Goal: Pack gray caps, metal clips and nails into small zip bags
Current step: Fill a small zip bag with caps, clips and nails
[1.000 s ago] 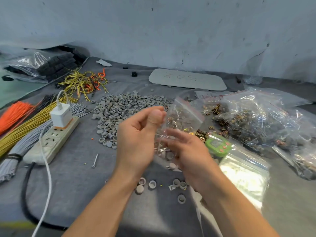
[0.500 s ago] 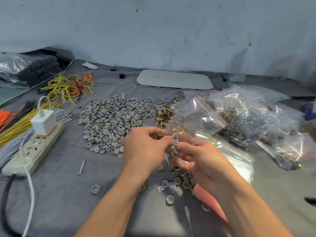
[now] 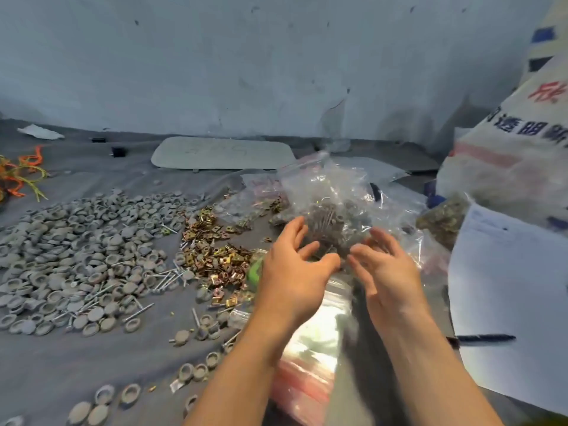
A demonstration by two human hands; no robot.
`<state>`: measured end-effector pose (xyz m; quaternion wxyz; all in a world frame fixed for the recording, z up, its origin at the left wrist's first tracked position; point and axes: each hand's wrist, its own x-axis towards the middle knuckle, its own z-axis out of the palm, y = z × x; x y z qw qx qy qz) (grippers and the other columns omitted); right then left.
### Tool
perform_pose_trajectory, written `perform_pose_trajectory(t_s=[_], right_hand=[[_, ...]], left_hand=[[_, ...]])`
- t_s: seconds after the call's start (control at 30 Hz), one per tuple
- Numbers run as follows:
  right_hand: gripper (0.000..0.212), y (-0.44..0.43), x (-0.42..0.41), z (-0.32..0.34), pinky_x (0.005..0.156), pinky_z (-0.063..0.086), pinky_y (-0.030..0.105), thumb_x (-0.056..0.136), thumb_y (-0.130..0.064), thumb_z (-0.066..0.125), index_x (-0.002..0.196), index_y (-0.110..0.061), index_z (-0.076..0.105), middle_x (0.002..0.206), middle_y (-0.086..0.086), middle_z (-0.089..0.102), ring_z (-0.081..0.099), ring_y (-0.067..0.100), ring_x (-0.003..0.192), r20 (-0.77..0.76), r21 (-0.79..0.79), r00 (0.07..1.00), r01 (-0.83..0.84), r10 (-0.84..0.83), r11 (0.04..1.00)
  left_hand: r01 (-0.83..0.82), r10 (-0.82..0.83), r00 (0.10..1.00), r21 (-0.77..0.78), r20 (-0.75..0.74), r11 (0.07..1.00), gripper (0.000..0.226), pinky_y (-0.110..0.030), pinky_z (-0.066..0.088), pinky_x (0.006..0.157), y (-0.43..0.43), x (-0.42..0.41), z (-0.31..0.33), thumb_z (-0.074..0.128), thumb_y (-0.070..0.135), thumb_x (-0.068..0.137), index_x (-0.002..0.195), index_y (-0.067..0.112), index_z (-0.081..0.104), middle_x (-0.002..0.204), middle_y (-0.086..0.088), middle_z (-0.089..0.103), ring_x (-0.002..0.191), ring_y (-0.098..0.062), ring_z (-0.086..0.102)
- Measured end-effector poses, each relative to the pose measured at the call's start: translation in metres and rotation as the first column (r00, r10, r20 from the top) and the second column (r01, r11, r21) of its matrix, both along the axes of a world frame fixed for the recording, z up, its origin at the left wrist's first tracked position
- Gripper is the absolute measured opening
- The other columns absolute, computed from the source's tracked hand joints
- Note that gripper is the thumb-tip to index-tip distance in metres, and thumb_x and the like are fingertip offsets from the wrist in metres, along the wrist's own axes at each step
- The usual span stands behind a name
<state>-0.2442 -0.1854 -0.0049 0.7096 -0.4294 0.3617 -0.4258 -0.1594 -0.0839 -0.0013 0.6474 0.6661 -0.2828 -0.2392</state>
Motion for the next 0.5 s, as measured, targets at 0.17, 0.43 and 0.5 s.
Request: perform_pose_trajectory(t_s=[0.17,0.43,0.5], right_hand=[[0.044,0.011,-0.002,-0.012,0.096,0.058,0.036,0.080,0.014,0.064,0.098,-0.024,0.077,0.103,-0.002,0.078,0.073,0.012,0.100,-0.376,-0.329,0.924,-0.197,0.064,0.924],[0.030,0.026,-0.017,-0.020,0.088,0.054,0.023,0.082,-0.014,0.064,0.099,-0.035,0.077,0.103,-0.013,0.076,0.069,0.005,0.101,-0.881,-0.409,0.469,-0.686,-0.064,0.602],[0.032,0.030,-0.019,-0.019,0.084,0.053,0.024,0.080,-0.016,0.067,0.102,-0.037,0.076,0.106,-0.009,0.075,0.069,0.010,0.103,-0.904,-0.385,0.419,-0.719,-0.082,0.579]], left_hand=[[-0.046,-0.076,0.857,0.223,0.510,0.974,0.035,-0.024,0.055,0.090,0.013,-0.004,-0.010,0.068,0.011,0.081,0.107,0.032,0.077,0.097,0.018,0.076,0.090,0.006,0.068],[0.067,-0.530,0.688,0.683,0.496,0.727,0.016,-0.019,0.053,0.073,0.045,0.006,-0.013,0.076,0.029,0.079,0.094,0.034,0.078,0.077,0.016,0.070,0.074,0.000,0.066],[0.096,-0.602,0.632,0.721,0.489,0.686,0.022,-0.018,0.046,0.067,0.052,0.002,-0.015,0.077,0.040,0.077,0.099,0.036,0.075,0.081,0.017,0.064,0.073,0.000,0.060]])
